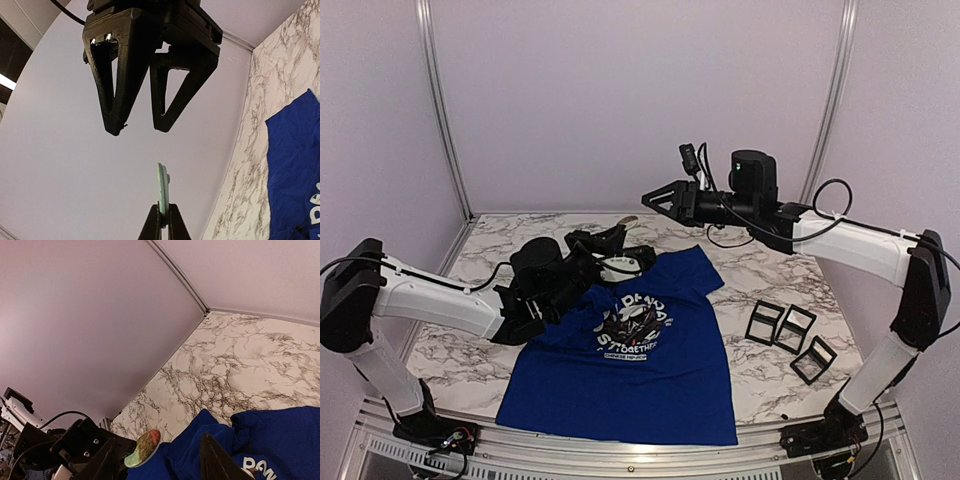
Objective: Remove the brooch from the garment
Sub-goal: Turn over the brooch, then pass from the left arm to the right, then place the brooch in the brooch box.
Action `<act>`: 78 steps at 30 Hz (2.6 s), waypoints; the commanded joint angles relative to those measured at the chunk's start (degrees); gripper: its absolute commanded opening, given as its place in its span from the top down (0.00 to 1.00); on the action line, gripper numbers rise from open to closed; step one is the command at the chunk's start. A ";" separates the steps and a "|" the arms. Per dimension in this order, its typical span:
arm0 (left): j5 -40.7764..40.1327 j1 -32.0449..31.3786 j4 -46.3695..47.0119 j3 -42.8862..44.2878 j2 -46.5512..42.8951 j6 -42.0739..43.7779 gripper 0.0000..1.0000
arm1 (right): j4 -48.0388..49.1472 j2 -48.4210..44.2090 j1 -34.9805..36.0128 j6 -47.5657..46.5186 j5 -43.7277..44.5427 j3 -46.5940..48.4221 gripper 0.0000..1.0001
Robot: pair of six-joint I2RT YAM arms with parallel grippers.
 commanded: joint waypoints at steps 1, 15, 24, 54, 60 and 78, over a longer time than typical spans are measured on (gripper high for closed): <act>-8.55 -1.11 17.01 -1.40 5.95 18.85 1.00 | -4.59 4.38 -0.28 -0.29 -4.11 4.37 0.52; -11.56 -0.56 27.62 -0.47 14.44 27.15 1.00 | -6.50 12.15 -0.28 2.50 -10.43 10.43 0.65; -10.06 -0.33 29.03 1.40 17.45 27.35 1.00 | -7.04 13.03 -0.28 3.40 -12.41 11.01 0.80; -12.81 -0.56 29.32 1.25 18.21 24.08 0.48 | 1.55 13.16 -2.98 10.67 -14.92 5.32 1.00; -16.51 -2.12 24.17 0.38 14.53 16.94 0.17 | 4.42 11.42 -3.98 11.86 -13.06 1.72 1.00; -23.83 -6.21 -21.49 5.22 -0.09 -33.55 0.01 | -5.95 -3.56 -9.90 8.80 1.84 -16.13 1.00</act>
